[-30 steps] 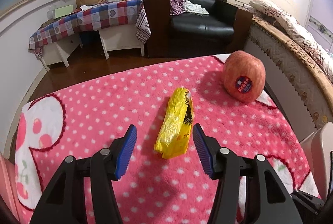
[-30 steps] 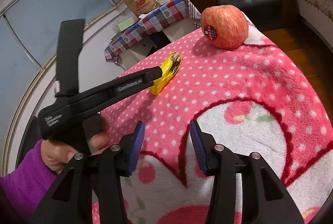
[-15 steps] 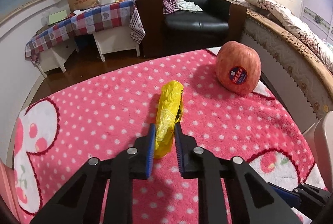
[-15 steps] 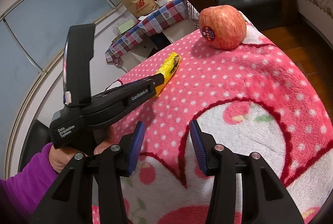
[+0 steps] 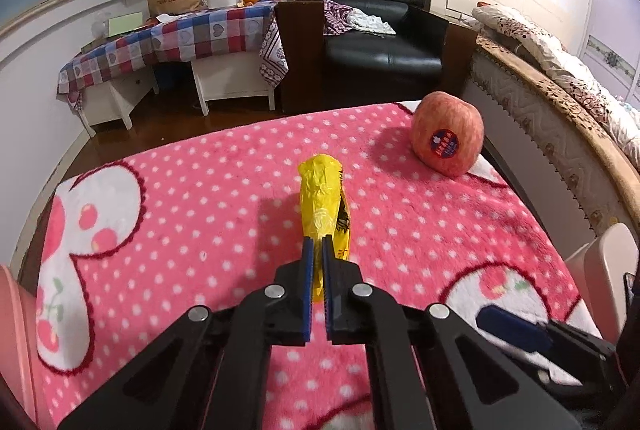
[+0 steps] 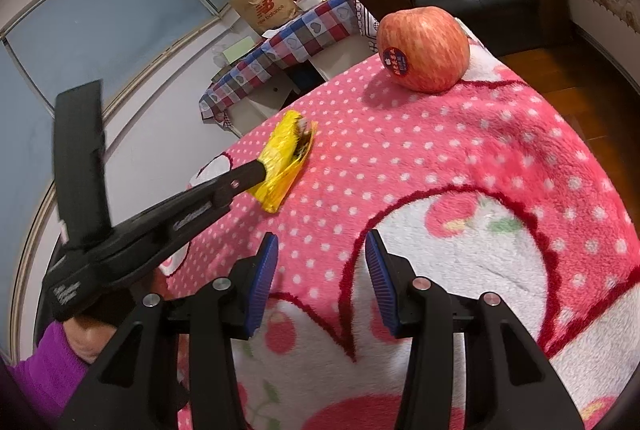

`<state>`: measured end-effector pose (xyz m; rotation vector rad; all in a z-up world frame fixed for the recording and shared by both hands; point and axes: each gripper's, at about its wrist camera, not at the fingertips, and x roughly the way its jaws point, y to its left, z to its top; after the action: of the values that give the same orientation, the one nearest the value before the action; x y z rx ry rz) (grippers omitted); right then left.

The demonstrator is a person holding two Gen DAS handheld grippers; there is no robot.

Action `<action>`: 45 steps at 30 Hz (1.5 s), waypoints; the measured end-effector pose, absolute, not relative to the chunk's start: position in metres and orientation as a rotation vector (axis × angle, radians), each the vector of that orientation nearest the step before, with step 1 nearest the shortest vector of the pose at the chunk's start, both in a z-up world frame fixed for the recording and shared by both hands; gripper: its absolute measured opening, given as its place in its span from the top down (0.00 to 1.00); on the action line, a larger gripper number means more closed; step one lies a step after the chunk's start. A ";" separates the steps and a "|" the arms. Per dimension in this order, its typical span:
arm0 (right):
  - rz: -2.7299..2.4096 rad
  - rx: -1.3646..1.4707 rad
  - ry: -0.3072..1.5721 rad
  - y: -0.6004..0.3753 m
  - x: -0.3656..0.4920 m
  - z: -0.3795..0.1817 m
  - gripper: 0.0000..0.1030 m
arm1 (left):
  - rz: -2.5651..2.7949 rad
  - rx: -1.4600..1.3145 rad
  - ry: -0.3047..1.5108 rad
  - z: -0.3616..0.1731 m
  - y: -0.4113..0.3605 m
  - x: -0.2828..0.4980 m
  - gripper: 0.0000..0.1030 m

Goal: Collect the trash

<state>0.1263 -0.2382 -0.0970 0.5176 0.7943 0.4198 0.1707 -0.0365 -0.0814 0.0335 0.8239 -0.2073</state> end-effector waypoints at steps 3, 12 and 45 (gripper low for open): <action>0.417 0.521 0.790 -0.239 0.125 -0.097 0.55 | -0.216 0.027 0.816 -0.078 -0.035 0.159 0.97; 0.412 0.520 0.797 -0.239 0.126 -0.097 0.55 | -0.235 -0.024 0.795 -0.067 -0.025 0.129 0.98; 0.379 0.349 0.853 -0.198 0.120 -0.091 0.55 | -0.021 -0.141 0.748 -0.055 0.061 0.027 0.98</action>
<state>0.1203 -0.1975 -0.0914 0.3493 0.8529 0.3791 0.0267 0.0611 -0.0555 -0.1413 0.7484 -0.0207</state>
